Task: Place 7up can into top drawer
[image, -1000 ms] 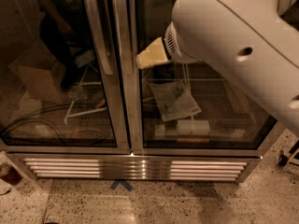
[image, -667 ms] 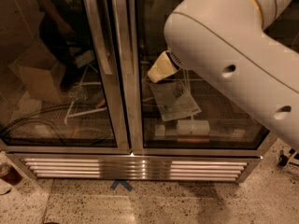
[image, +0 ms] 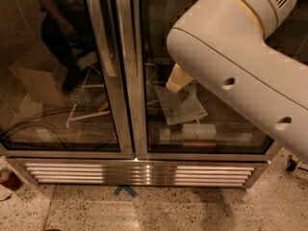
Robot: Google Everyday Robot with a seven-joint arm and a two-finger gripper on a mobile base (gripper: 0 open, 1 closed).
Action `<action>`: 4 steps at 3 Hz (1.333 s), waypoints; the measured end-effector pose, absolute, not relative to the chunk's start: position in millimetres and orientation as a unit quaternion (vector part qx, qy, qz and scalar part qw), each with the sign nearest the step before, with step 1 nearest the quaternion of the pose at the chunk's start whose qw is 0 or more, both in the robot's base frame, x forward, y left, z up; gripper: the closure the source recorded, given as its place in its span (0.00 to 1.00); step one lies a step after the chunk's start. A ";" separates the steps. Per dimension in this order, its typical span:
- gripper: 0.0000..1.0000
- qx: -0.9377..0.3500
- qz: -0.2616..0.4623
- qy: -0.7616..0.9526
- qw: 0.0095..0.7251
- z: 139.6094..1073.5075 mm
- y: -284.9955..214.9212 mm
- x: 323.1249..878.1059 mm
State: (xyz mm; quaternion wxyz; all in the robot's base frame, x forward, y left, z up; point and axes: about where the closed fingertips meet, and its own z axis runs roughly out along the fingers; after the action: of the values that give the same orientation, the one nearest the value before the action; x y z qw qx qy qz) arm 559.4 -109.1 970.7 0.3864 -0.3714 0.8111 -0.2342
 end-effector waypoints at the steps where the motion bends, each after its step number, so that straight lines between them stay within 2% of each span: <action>1: 0.00 -0.376 -0.238 0.808 0.386 970.4 -108.6 559.1; 3: 0.00 -0.531 -0.368 0.683 0.341 963.0 -102.9 552.9; 4: 0.00 -0.624 -0.470 0.560 0.275 963.5 -113.8 557.2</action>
Offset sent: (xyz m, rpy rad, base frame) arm -0.0099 0.0247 -0.0181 -0.5135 -0.0500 0.3003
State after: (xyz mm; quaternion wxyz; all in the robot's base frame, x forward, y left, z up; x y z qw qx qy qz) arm 557.2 -113.8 963.5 0.2753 -0.6238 0.5605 -0.4701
